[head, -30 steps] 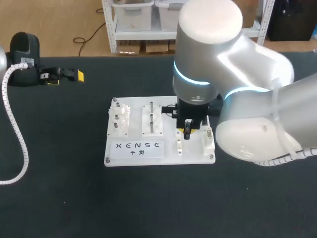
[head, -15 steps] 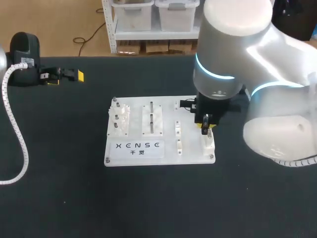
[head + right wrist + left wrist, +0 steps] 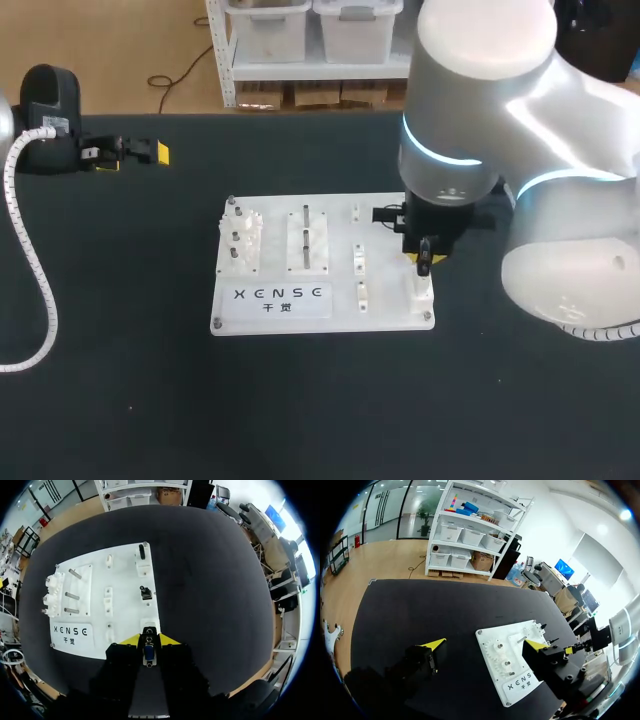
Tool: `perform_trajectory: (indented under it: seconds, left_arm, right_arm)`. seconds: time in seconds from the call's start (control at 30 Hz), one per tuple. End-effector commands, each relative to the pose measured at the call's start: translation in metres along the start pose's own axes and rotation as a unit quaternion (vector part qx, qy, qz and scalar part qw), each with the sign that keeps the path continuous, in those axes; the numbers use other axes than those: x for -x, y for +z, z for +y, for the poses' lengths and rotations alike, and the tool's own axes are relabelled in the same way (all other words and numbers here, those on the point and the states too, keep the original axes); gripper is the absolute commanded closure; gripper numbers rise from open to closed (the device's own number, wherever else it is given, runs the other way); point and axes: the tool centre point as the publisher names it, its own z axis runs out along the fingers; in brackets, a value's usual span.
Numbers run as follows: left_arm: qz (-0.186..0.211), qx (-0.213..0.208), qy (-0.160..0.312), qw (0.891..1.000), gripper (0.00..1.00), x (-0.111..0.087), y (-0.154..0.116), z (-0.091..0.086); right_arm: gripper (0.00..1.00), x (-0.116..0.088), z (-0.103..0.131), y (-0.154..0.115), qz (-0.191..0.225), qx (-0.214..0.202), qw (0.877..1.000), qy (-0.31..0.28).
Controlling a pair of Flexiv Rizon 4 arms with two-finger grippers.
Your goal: Insert the USB connector, Ethernet cable, and multi-pin plug into their matching sockets one by one.
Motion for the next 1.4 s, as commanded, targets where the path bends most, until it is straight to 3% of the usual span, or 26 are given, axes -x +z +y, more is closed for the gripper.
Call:
perform_trajectory:
  seconds: [0.03,1.4]
  left_arm:
    - [0.0,0.0,0.0,1.0,0.0,0.0,0.0,0.0]
    - [0.0,0.0,0.0,1.0,0.0,0.0,0.0,0.0]
  right_arm:
    - [1.0,-0.001,-0.002,0.002,-0.001,-0.002,1.0,0.0]
    - [1.0,-0.005,-0.002,0.012,0.003,-0.01,1.0,-0.006]
